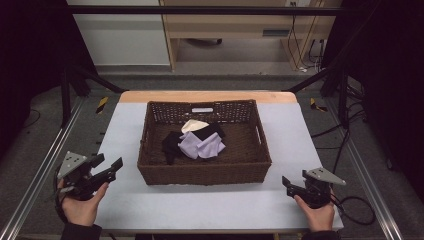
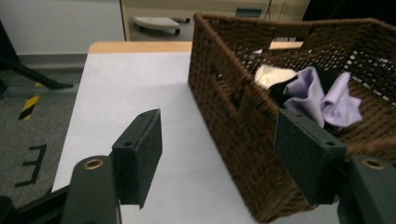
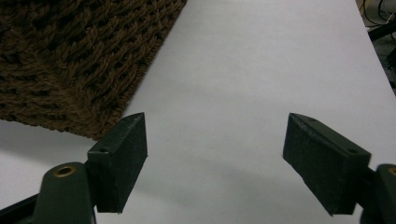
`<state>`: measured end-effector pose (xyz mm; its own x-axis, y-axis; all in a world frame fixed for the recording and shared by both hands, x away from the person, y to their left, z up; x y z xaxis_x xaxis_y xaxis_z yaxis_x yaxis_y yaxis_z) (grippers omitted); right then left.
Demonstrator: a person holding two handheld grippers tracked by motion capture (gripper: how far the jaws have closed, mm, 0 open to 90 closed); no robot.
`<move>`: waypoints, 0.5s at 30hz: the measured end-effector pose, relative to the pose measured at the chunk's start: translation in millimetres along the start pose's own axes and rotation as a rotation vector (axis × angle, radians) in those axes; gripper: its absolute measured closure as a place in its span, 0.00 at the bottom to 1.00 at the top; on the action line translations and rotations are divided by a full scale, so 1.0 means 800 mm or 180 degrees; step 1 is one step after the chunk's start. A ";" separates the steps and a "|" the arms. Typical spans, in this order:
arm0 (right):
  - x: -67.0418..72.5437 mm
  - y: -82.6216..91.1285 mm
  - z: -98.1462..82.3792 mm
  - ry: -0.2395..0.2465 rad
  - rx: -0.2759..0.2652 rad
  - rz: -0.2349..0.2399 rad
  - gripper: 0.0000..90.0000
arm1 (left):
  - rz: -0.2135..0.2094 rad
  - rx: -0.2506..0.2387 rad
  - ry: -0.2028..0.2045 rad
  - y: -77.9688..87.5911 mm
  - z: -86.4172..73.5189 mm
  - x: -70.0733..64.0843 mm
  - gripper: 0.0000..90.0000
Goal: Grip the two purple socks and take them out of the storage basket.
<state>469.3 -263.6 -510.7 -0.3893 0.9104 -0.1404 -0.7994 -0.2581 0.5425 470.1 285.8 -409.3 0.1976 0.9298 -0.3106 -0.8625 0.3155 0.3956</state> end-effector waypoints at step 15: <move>0.001 0.000 0.001 0.0004 -0.0021 0.0018 0.27 | -0.0246 -0.0133 -0.0096 -0.021 0.049 -0.070 0.36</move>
<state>469.6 -262.6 -510.0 -0.3944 0.9084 -0.1384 -0.8002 -0.2654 0.5379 491.4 235.7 -364.9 0.2777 0.9084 -0.3125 -0.8627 0.3790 0.3350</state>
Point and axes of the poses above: each handheld gripper's, and its own axes: y roughly backward along the jaws, z roughly out of its top, x roughly to its left, the point moved 8 cm from there along -y, roughly forward along the jaws, and after that the axes turned 13 degrees about y, right-handed, at the moved point
